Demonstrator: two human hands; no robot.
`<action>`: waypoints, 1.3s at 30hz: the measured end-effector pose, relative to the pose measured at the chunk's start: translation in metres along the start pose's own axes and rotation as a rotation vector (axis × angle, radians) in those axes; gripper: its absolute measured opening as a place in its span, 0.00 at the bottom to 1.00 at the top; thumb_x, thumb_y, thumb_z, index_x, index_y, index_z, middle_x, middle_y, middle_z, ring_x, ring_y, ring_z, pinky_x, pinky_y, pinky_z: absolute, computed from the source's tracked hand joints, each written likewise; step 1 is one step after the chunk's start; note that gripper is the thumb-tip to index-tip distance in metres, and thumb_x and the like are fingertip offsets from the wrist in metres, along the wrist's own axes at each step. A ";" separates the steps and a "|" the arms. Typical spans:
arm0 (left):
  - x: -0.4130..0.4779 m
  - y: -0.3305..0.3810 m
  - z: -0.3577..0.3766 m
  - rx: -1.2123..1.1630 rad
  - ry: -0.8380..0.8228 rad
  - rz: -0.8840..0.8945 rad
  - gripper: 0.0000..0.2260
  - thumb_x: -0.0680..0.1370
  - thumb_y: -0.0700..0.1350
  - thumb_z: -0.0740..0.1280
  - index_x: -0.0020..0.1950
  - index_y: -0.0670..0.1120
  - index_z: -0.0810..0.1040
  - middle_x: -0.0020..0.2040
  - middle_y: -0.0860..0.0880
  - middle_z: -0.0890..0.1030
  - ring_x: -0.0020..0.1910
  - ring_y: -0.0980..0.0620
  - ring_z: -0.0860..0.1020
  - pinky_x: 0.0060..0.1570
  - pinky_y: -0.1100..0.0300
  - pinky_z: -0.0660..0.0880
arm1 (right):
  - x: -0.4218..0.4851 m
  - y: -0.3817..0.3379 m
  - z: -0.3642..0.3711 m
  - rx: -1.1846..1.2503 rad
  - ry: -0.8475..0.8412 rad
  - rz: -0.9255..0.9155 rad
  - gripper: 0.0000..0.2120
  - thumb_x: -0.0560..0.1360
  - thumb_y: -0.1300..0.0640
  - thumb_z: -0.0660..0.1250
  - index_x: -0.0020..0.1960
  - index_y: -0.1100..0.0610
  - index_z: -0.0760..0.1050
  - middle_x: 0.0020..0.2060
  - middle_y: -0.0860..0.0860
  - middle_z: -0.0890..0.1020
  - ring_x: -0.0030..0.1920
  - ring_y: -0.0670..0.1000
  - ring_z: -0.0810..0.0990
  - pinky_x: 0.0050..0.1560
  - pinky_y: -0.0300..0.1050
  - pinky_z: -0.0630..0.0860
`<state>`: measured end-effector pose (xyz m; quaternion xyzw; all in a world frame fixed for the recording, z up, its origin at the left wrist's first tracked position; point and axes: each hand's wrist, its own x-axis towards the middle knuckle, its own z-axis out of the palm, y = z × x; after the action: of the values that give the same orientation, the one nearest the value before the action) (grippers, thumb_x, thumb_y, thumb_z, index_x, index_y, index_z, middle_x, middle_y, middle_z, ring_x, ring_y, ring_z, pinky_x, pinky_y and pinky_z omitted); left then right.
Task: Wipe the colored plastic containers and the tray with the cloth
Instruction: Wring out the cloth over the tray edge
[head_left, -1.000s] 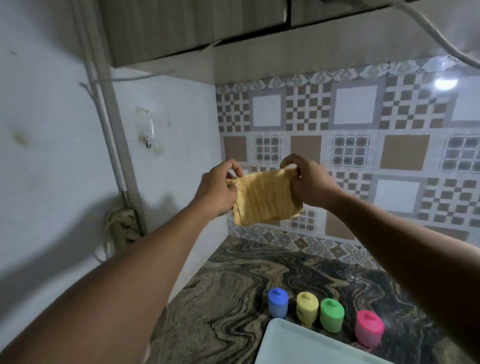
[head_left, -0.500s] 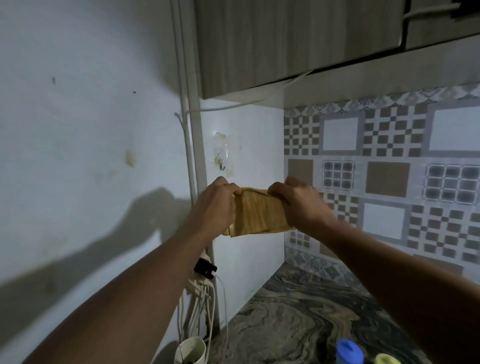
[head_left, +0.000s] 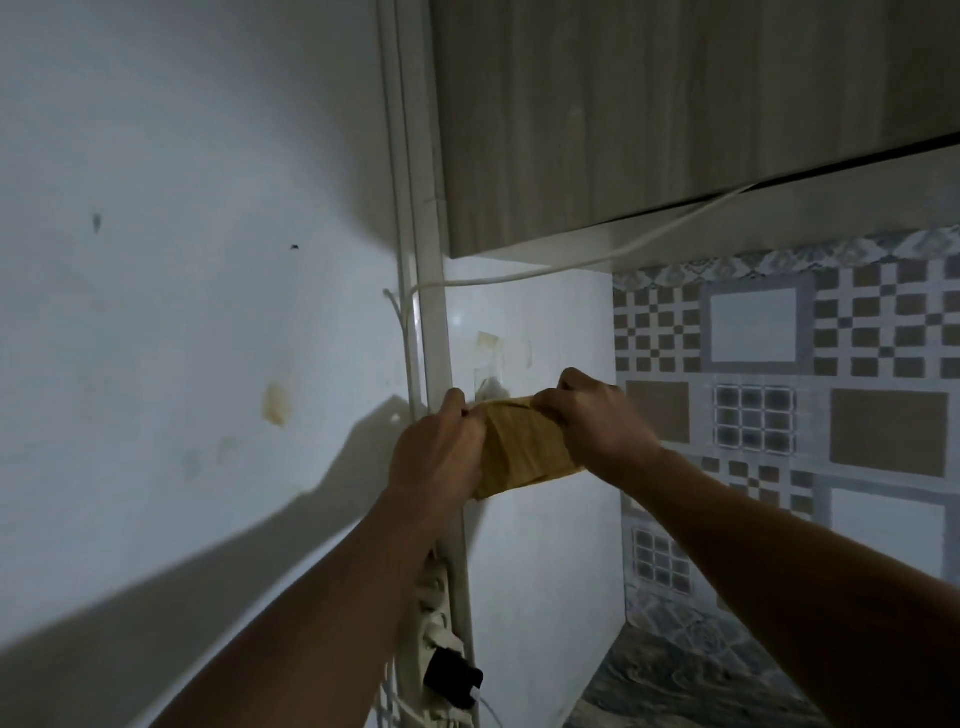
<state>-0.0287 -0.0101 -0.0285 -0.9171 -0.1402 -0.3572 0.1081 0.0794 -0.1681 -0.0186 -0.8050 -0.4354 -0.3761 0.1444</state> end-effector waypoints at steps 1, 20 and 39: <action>0.005 -0.001 0.003 0.045 0.009 0.025 0.14 0.82 0.48 0.66 0.65 0.43 0.75 0.61 0.46 0.75 0.48 0.45 0.83 0.51 0.54 0.78 | 0.008 0.001 0.007 -0.005 0.011 0.005 0.15 0.80 0.55 0.66 0.66 0.50 0.79 0.52 0.53 0.78 0.45 0.53 0.80 0.46 0.45 0.78; -0.001 0.011 0.040 0.054 0.038 0.062 0.20 0.82 0.55 0.60 0.70 0.47 0.72 0.61 0.46 0.77 0.58 0.45 0.78 0.48 0.55 0.75 | 0.007 -0.013 0.085 0.666 0.001 0.409 0.12 0.81 0.61 0.63 0.54 0.56 0.86 0.39 0.40 0.78 0.37 0.42 0.77 0.37 0.25 0.71; -0.082 0.027 0.048 -0.179 -0.009 -0.038 0.25 0.81 0.50 0.60 0.78 0.49 0.62 0.60 0.49 0.80 0.53 0.47 0.82 0.46 0.55 0.77 | -0.043 -0.026 0.062 0.436 -0.396 0.618 0.26 0.78 0.56 0.63 0.74 0.58 0.67 0.69 0.55 0.76 0.65 0.58 0.77 0.62 0.47 0.75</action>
<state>-0.0475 -0.0363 -0.1222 -0.9218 -0.1254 -0.3664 0.0181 0.0731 -0.1438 -0.0941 -0.9050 -0.2624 -0.0524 0.3307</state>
